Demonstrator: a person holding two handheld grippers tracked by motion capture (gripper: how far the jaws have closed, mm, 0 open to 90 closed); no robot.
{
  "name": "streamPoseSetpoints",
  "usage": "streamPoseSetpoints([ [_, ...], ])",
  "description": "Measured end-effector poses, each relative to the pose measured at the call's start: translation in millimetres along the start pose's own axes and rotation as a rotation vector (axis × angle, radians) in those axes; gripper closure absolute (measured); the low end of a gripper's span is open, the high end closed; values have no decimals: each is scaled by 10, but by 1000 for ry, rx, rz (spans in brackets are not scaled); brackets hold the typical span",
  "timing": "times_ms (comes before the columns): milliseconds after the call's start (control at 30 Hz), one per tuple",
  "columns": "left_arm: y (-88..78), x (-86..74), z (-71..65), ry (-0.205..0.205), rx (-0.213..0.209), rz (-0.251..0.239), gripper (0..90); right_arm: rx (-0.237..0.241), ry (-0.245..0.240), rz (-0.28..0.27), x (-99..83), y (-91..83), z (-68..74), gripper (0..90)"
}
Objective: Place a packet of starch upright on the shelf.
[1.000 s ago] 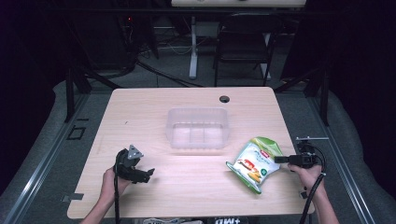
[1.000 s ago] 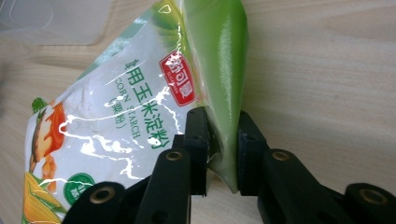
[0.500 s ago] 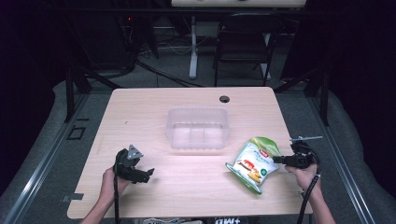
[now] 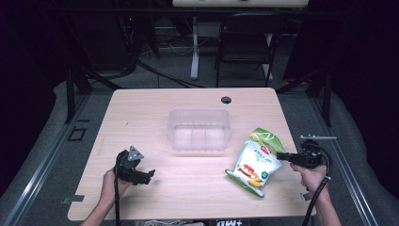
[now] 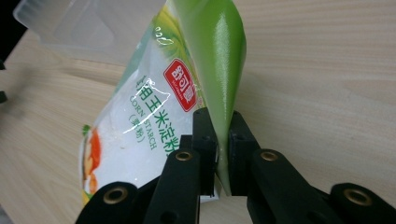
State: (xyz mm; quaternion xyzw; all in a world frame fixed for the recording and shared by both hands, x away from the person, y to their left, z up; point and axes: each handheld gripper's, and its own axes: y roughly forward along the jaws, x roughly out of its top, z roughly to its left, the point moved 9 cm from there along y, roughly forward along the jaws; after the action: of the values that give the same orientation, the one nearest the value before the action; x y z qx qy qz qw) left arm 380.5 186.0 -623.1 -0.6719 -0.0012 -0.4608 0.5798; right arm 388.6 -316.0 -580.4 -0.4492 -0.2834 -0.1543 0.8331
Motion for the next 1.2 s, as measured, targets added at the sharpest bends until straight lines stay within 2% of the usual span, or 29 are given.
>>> streamPoseSetpoints([
  [133,0,0,6,-2,5,-3,64,6,-18,-20,39,-67,72,849],
  [267,-1,-2,10,-3,5,-3,64,23,-54,-43,104,-170,224,851],
  [300,-1,-2,10,-3,5,-3,64,23,-54,-43,104,-170,224,851],
  [333,-3,-4,5,-4,-3,0,64,31,-66,-52,123,-198,289,852],
  [367,-3,-4,5,-4,-3,0,64,31,-66,-52,123,-198,289,852],
  [467,-2,-2,10,-3,6,-4,64,48,-95,-50,146,-248,411,856],
  [500,-2,-2,10,-3,6,-4,64,48,-95,-50,146,-248,411,856],
  [700,-5,-6,16,-4,7,-3,64,70,-122,-61,179,-322,615,862],
  [900,0,-4,11,-7,4,-5,64,95,-125,-82,203,-391,741,869],
  [1067,1,-7,10,-8,2,-2,65,128,-130,-96,226,-421,838,874],
  [1100,2,-9,10,-9,1,-1,65,151,-132,-102,234,-428,889,877],
  [1200,2,-8,10,-9,1,-2,65,159,-131,-108,245,-436,939,879],
])
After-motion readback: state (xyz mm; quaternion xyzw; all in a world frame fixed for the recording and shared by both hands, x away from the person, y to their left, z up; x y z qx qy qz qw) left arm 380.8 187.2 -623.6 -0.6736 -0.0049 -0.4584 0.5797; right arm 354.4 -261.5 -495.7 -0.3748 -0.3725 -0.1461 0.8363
